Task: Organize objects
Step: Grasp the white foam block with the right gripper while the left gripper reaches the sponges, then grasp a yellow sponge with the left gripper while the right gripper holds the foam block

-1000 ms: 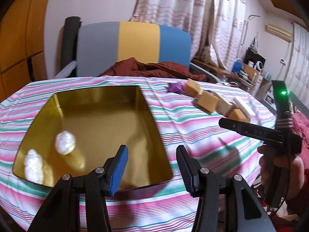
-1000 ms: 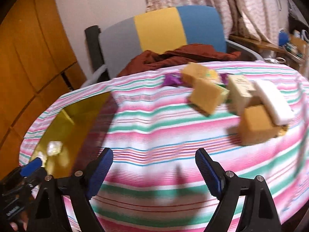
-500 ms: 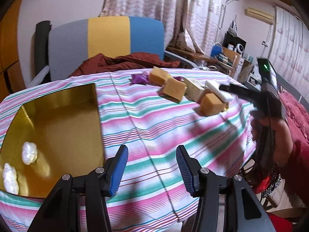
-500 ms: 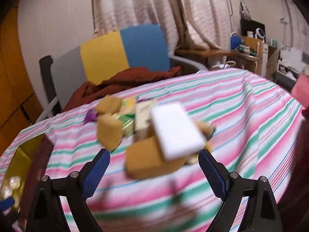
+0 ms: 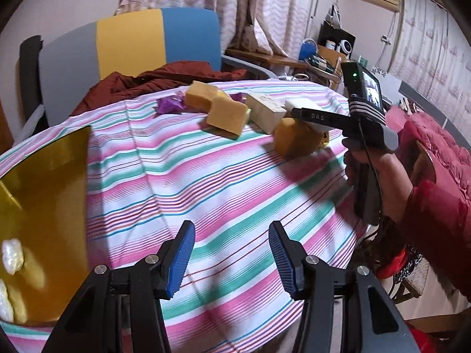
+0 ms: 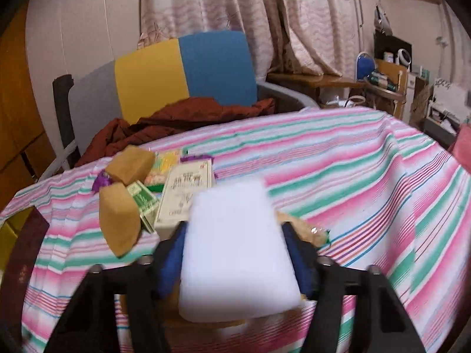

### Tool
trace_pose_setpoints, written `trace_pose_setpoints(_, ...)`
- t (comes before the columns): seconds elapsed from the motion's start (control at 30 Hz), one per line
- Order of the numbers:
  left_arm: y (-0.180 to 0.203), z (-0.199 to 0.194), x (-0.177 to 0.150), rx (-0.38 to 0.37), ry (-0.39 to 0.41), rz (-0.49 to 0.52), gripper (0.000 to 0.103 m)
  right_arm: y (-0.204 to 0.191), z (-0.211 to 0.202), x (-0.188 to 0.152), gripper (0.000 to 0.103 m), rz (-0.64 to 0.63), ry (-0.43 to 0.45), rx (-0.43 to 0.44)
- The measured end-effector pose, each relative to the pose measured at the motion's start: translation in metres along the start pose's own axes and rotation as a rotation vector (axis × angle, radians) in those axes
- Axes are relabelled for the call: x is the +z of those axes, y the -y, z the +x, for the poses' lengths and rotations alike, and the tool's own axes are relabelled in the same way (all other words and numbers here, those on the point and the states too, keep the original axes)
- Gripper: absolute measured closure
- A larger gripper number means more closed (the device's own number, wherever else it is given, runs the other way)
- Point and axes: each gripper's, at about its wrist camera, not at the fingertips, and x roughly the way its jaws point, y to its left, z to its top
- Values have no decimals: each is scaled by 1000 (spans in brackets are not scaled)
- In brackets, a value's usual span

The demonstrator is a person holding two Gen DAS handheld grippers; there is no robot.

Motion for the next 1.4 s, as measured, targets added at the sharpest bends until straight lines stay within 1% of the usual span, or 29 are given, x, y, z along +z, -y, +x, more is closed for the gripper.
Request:
trace_pose_setpoints(0.1,7,11,9,-10,-9,22,50,4,-8,-6,45,21,42,11)
trace_pose_setpoints(0.23,17,27,23,-19,-18,51,50,21,-25,-10,45,117,130,-34)
trace_pose_setpoints(0.27,19,30,27,-23,-19,54,49,28,-30,-13,45,150,153,-62)
trace_pose_setpoints(0.33,25,39,35,-37,-16,68,44,37,-36,-17,45,194,171,-109)
trace_pose_setpoints(0.4,34,47,43,-45,-13,93,39,50,-39,-23,45,257,177,-166)
trace_pose_setpoints(0.5,49,63,57,-47,-13,151,38,69,-35,-31,45,348,141,-247)
trace_pose_setpoints(0.53,53,68,61,-48,-14,175,38,74,-33,-33,45,372,123,-254)
trace_pose_setpoints(0.63,68,84,76,-46,-5,245,38,84,-28,-38,45,419,86,-253)
trace_pose_setpoints(0.8,84,111,99,-42,11,338,37,87,-24,-42,45,427,66,-245)
trace_pose_setpoints(0.87,91,122,103,-49,11,390,37,90,-23,-43,45,438,64,-238)
trace_pose_setpoints(0.93,100,131,104,-59,15,474,37,91,-26,-45,45,442,71,-232)
trace_pose_setpoints(1.0,105,139,105,-82,7,518,37,91,-26,-46,45,442,73,-231)
trace_pose_setpoints(1.03,105,143,106,-93,0,520,37,90,-25,-46,45,442,72,-231)
trace_pose_setpoints(1.1,103,150,107,-137,-17,493,37,90,-25,-45,44,444,74,-230)
trace_pose_setpoints(1.17,99,153,107,-185,-21,462,37,90,-23,-45,44,447,77,-225)
trace_pose_setpoints(1.2,98,154,105,-196,-16,452,37,90,-23,-45,44,448,78,-223)
trace_pose_setpoints(1.23,98,154,103,-197,-7,450,38,90,-23,-45,44,448,78,-222)
trace_pose_setpoints(1.27,98,155,100,-186,0,454,43,90,-23,-45,44,449,79,-221)
trace_pose_setpoints(1.4,96,155,97,-182,0,453,46,90,-22,-45,44,448,78,-223)
